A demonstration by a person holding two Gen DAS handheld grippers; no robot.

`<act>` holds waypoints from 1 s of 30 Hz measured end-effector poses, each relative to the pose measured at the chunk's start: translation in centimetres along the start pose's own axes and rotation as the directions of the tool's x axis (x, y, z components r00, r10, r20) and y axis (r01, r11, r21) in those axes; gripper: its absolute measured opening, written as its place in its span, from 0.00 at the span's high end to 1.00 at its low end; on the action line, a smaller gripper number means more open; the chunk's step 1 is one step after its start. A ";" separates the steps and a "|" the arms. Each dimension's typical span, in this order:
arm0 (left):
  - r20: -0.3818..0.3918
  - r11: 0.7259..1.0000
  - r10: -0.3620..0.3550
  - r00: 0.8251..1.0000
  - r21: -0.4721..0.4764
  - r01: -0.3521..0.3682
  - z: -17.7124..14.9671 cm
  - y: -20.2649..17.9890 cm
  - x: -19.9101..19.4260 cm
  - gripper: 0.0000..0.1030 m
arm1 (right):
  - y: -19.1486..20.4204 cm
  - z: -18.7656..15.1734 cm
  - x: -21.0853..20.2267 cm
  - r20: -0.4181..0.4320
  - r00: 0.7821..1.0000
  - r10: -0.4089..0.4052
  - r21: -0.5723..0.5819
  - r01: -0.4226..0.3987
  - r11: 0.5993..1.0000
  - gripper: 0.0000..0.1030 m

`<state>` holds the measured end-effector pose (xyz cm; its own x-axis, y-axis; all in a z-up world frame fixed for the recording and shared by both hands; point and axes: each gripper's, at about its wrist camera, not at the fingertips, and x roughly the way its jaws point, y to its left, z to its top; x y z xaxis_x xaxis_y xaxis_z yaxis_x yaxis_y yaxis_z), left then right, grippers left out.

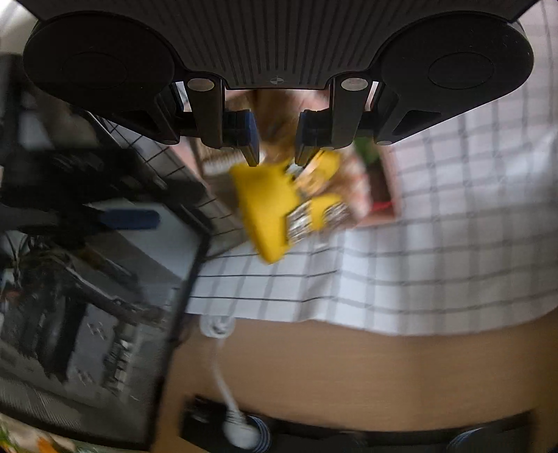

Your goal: Organize soft objects

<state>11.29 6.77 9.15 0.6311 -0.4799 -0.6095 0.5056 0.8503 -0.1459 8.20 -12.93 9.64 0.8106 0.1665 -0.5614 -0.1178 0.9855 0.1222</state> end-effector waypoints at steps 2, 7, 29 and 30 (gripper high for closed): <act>0.001 0.998 -0.003 1.000 0.057 0.003 0.5 -0.8 2.4 0.69 | -0.8 -1.1 -1.3 -0.014 1.000 -0.025 0.033 0.025 0.999 0.25; 0.005 0.998 -0.039 0.999 0.044 0.039 1.1 0.2 7.0 0.72 | -1.8 -4.6 -3.9 -0.077 0.994 -0.075 0.099 0.083 0.992 0.25; -0.027 0.988 0.148 0.989 0.054 -0.146 -5.3 2.1 1.7 0.62 | 2.1 -12.9 -6.9 -0.227 0.968 -0.109 0.046 0.122 0.991 0.21; -0.035 0.984 0.168 0.985 0.064 -0.165 -5.2 2.2 2.0 0.55 | 2.1 -13.0 -7.0 -0.224 0.968 -0.111 0.044 0.124 0.991 0.21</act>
<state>10.57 8.84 3.58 0.6862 -0.3228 -0.6519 0.4308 0.9024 0.0067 -5.21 -11.60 3.17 0.6696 0.0589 -0.7404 0.0093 0.9961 0.0877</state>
